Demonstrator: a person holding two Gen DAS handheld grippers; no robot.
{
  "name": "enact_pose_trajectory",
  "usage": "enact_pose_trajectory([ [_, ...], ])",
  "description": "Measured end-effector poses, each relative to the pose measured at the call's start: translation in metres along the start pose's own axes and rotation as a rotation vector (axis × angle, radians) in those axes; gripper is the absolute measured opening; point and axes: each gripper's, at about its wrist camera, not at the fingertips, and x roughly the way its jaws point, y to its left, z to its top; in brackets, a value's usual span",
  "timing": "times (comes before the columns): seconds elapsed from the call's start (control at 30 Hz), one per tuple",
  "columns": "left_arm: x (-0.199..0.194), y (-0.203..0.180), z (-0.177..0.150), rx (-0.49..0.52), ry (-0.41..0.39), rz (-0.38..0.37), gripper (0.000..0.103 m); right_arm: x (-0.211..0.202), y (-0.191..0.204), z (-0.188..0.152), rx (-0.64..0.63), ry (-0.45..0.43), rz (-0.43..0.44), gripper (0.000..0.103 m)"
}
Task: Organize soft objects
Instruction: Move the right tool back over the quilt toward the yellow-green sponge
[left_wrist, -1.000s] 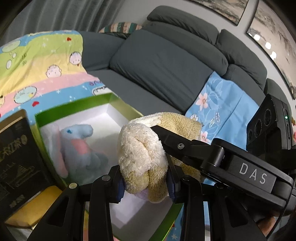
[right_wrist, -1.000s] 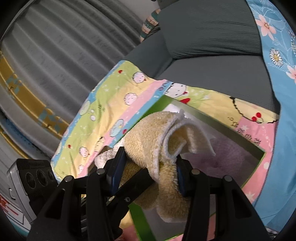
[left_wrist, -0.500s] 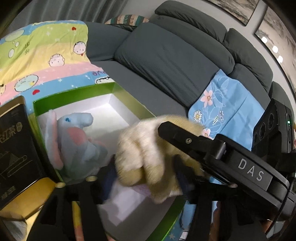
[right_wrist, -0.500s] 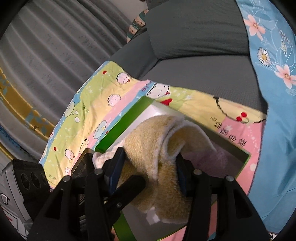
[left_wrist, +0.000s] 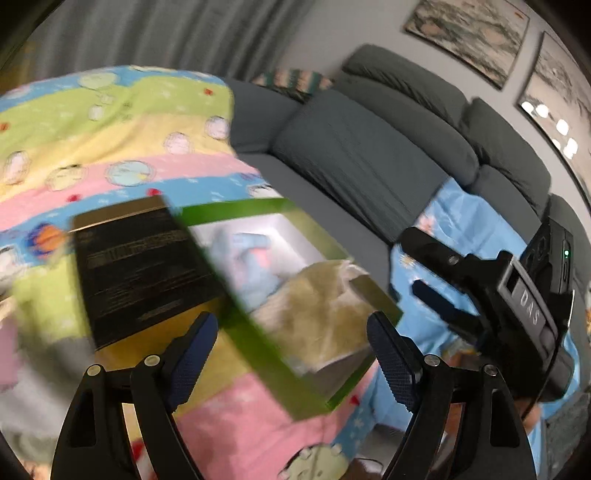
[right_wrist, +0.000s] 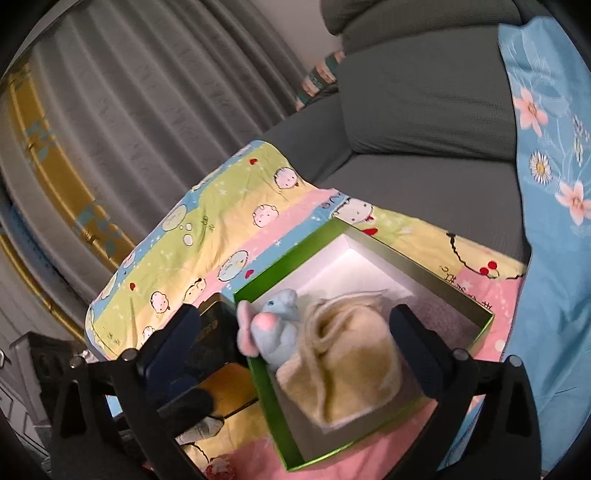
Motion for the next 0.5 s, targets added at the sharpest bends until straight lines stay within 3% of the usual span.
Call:
enact_pose_trajectory([
  [0.13,-0.047,0.027,-0.022,-0.055,-0.033,0.084,0.083,-0.013,0.022,-0.008,-0.058,-0.013,0.009,0.102],
  [0.3,-0.092,0.049,-0.052,-0.049,-0.107,0.261,0.083,-0.026,0.058,-0.025,-0.15,-0.025,0.021,0.102],
  [0.5,-0.129,0.073,-0.088,-0.126,-0.122,0.341,0.083,-0.034,0.09,-0.052,-0.248,0.031,0.054,0.102],
])
